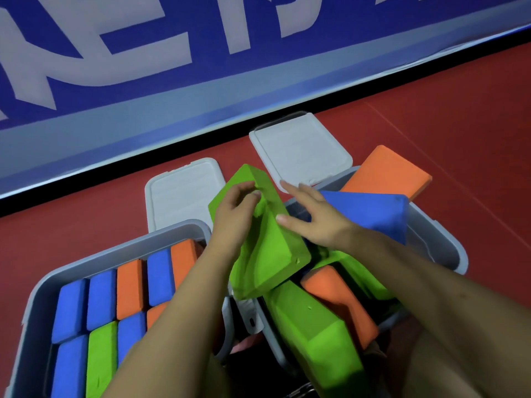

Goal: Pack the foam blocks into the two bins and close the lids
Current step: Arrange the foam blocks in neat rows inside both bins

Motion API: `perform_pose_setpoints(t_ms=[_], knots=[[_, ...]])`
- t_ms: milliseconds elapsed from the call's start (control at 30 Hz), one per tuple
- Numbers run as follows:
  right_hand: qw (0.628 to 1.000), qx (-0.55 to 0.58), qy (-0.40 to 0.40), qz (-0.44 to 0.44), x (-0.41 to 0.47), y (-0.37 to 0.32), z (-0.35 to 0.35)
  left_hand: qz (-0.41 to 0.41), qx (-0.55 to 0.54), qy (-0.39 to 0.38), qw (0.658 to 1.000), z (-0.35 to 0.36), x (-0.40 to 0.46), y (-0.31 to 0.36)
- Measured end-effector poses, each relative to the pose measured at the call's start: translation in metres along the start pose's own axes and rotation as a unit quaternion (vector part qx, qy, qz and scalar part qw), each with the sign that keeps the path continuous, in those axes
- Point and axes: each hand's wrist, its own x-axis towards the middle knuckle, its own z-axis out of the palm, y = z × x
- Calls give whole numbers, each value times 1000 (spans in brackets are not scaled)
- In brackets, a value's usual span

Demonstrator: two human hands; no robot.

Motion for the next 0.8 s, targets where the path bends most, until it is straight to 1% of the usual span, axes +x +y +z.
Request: perform_pose_setpoints(t_ms=[67, 133, 167, 233, 300, 367, 433, 533, 633, 733, 800], knots=[[996, -33, 84, 25, 8, 7, -21, 34, 47, -23, 998, 15, 2, 0], [976, -100, 173, 83, 17, 29, -48, 73, 107, -28, 991, 26, 5, -5], [961, -134, 198, 135, 19, 45, -60, 87, 129, -19, 988, 29, 7, -10], [927, -169, 209, 262, 17, 81, -77, 105, 176, 15, 979, 32, 13, -18], [903, -134, 205, 352, 10, 115, -84, 131, 210, 23, 969, 35, 16, -17], [888, -33, 219, 403, 4, 143, -80, 142, 221, 13, 965, 40, 20, -13], [873, 46, 238, 424, 4, 166, -73, 130, 214, 14, 968, 43, 22, -8], [854, 59, 243, 457, 6, 200, -66, 110, 205, 21, 972, 48, 22, -5], [840, 108, 250, 469, 7, 204, -63, 105, 210, 18, 972, 47, 23, -4], [842, 131, 236, 467, 6, 192, -63, 95, 217, 10, 971, 46, 24, -3], [855, 108, 237, 448, 4, 183, -63, 98, 225, 0, 969, 47, 25, -3]])
